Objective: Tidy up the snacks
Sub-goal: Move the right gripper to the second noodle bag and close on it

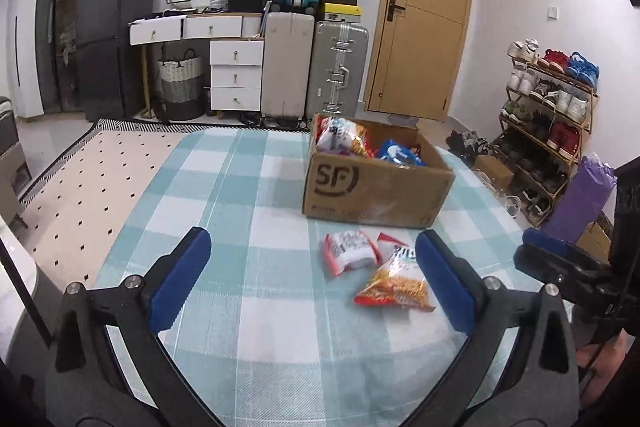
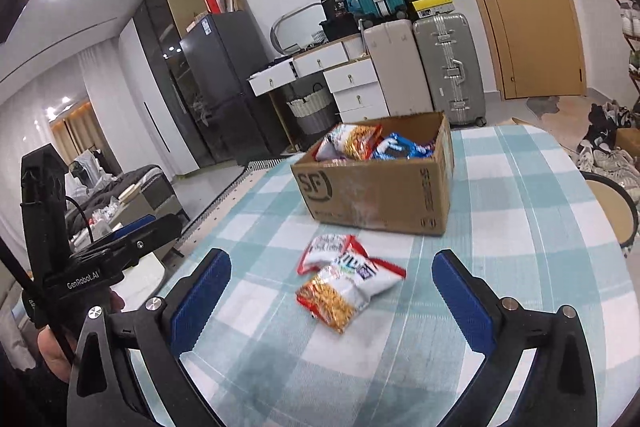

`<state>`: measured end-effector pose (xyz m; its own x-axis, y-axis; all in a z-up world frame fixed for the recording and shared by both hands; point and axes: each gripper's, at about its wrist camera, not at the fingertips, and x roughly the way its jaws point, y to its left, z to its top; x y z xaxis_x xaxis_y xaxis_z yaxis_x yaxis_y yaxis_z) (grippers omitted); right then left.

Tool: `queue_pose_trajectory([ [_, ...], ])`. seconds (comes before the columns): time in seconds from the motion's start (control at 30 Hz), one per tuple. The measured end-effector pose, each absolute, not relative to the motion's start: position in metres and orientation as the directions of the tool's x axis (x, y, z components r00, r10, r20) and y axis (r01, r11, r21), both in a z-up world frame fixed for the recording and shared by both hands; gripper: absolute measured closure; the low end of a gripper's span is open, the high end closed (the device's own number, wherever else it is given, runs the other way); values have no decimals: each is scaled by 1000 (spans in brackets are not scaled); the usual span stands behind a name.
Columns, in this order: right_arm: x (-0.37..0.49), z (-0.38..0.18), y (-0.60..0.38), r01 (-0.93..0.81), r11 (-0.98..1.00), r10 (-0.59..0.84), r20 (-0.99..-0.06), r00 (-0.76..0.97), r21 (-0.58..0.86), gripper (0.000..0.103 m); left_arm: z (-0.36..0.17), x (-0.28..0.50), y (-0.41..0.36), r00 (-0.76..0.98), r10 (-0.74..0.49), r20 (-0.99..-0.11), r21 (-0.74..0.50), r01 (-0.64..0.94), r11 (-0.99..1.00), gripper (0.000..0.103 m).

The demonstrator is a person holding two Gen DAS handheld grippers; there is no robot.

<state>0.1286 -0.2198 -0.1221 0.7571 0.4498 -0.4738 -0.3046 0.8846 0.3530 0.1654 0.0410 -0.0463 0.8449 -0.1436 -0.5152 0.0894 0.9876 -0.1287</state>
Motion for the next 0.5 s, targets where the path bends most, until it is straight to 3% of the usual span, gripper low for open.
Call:
queue_pose_trajectory([
  [0.17,124,-140,-211,-293,900,428,-527,734,324,1,-78,162,51,844,-123,-522,-137,60,989,1],
  [0.5,156,-183,-199,-243,878,466,-618,633,413,1,-137,191,47,816,-83,-572,-140,2,990,1],
])
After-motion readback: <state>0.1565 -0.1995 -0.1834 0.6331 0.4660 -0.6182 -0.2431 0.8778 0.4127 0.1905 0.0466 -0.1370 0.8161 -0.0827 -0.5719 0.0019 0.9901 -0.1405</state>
